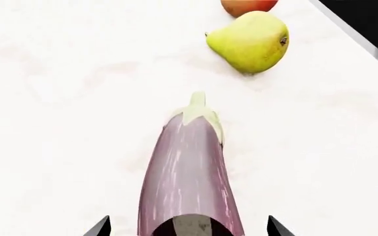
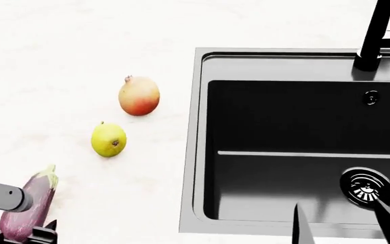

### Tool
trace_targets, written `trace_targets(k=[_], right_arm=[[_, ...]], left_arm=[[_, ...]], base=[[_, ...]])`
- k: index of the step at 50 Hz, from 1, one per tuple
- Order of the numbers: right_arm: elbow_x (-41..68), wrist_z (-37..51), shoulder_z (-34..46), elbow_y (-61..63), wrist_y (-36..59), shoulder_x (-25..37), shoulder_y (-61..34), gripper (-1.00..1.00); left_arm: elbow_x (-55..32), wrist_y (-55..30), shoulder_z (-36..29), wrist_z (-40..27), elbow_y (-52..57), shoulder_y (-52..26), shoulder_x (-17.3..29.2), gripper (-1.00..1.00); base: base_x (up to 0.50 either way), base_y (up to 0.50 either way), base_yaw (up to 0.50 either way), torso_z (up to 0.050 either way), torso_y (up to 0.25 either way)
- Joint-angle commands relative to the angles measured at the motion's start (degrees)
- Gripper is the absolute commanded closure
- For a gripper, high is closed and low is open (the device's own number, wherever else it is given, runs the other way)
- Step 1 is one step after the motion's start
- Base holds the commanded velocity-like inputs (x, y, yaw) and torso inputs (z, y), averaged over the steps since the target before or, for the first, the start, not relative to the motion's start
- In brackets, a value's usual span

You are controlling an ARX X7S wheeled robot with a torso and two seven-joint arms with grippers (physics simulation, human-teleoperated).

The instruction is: There is a mixed pile of frozen fruits and vegetables on the counter. Locate all the frozen vegetables and place the items in a bowl on the counter. Take all the frozen fruits and defrost them in a running sink.

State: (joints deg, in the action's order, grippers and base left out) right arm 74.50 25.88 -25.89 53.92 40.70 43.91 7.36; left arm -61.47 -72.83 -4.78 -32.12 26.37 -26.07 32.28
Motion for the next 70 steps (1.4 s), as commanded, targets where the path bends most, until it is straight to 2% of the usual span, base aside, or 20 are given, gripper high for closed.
trace_targets(k=[1,11,12,23,26,39,44,54,70], right_arm=[[-2.0,-2.2,-0.3,-1.3,0.0,-1.7,-0.1,-1.0],[-2.7,-2.5,0.6,-1.6,-0.1,-2.0,-0.1,-1.0],[-2.8,-2.6,0.7,-1.6,-0.1,-2.1,-0.1,-1.0],[-1.7,-1.9,1.4,-2.3,0.3,-1.9,-0.1,-1.0],[-1.2,-1.5,0.9,-2.4,0.3,-1.5,-0.1,-1.0],[-0.4,2.5,-1.2,-1.8,0.7,-0.5,0.7,-1.0],[0.2,2.8,-1.7,-1.9,0.2,-0.3,-0.1,-1.0],[-7.1,1.5,0.5,-0.8,0.6,-0.5,0.6,-1.0],[-8.2,0.8,0.7,-0.3,-0.1,-0.6,0.9,-1.0]], left_arm=[[3.0,2.9,-1.9,4.5,-4.2,-0.5,-1.1,-1.0],[3.0,3.1,-1.2,3.2,-5.9,-2.2,-1.9,-1.0],[2.8,3.2,-0.5,2.6,-5.1,-2.0,-1.6,1.0],[-2.8,0.8,4.4,-1.5,0.7,-1.9,-1.1,1.0],[-7.2,-1.1,7.4,-4.2,3.2,-2.6,-0.5,1.0],[-17.5,-4.1,12.7,-9.7,9.4,-2.0,2.2,1.0],[-18.2,-3.8,12.7,-10.1,10.2,-1.6,2.2,1.0],[-21.1,-3.1,13.9,-11.2,11.6,-0.8,2.7,1.0],[-22.4,-2.8,12.5,-12.0,12.1,-2.0,2.9,1.0]], base=[[0.0,0.0,0.0,0.0,0.0],[0.0,0.0,0.0,0.0,0.0],[0.0,0.0,0.0,0.0,0.0],[0.0,0.0,0.0,0.0,0.0],[0.0,0.0,0.0,0.0,0.0],[0.0,-0.05,0.0,0.0,0.0],[0.0,-0.5,0.0,0.0,0.0],[0.0,-0.5,0.0,0.0,0.0],[0.0,-0.5,0.0,0.0,0.0]])
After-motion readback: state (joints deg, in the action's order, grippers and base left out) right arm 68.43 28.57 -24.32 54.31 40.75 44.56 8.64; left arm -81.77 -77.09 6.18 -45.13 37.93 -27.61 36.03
